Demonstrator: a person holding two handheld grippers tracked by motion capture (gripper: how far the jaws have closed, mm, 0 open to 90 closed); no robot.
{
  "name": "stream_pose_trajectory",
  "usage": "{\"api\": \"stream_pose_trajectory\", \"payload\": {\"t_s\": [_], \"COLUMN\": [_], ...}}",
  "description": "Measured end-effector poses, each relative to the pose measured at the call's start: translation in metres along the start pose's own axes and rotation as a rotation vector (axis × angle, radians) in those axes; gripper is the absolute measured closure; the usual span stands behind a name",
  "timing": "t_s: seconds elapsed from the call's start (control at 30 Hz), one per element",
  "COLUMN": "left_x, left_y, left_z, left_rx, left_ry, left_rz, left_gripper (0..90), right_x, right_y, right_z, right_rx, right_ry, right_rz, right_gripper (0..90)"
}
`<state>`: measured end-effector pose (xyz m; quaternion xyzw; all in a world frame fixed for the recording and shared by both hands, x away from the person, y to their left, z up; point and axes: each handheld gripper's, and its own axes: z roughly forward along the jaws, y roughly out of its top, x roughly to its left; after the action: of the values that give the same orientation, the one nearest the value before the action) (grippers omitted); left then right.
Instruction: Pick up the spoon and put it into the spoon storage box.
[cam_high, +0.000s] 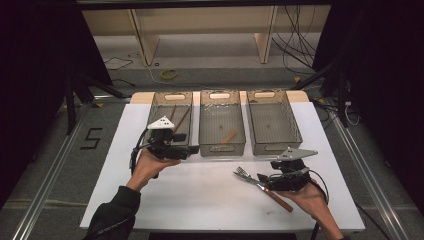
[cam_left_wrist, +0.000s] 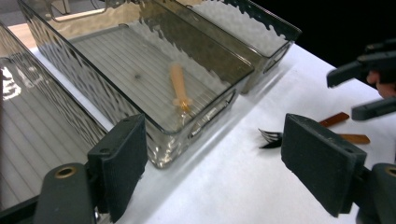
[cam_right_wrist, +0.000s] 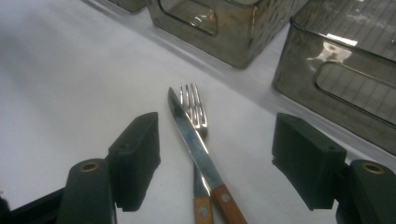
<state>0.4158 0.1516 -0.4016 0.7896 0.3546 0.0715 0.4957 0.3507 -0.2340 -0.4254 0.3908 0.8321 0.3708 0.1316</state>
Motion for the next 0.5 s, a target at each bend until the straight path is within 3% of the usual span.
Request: {"api": "stream_pose_trajectory", "payload": {"t_s": [0.17, 0.27, 0.5], "left_x": [-0.005, -0.009, -0.015], "left_y": [-0.016, -0.023, -0.036], "left_z": [-0.004, -0.003, -0.006], "left_rx": [-0.026, -0.015, -0.036], "left_ry": [-0.015, -0.018, -0.026], "left_rz": [-0.006, 0.02, 0.033], "left_gripper": [21.2, 21.0, 20.0], "right_x": [-0.009, -0.013, -0.021], "right_y": [-0.001, -0.002, -0.003], "right_z": [-0.002, -0.003, -0.002], "right_rx": [0.051, 0.082, 0.137], "right_ry": [0.0, 0.0, 0.02], "right_rz": [-0.017, -0.026, -0.047], "right_gripper": [33.5, 33.6, 33.9]}}
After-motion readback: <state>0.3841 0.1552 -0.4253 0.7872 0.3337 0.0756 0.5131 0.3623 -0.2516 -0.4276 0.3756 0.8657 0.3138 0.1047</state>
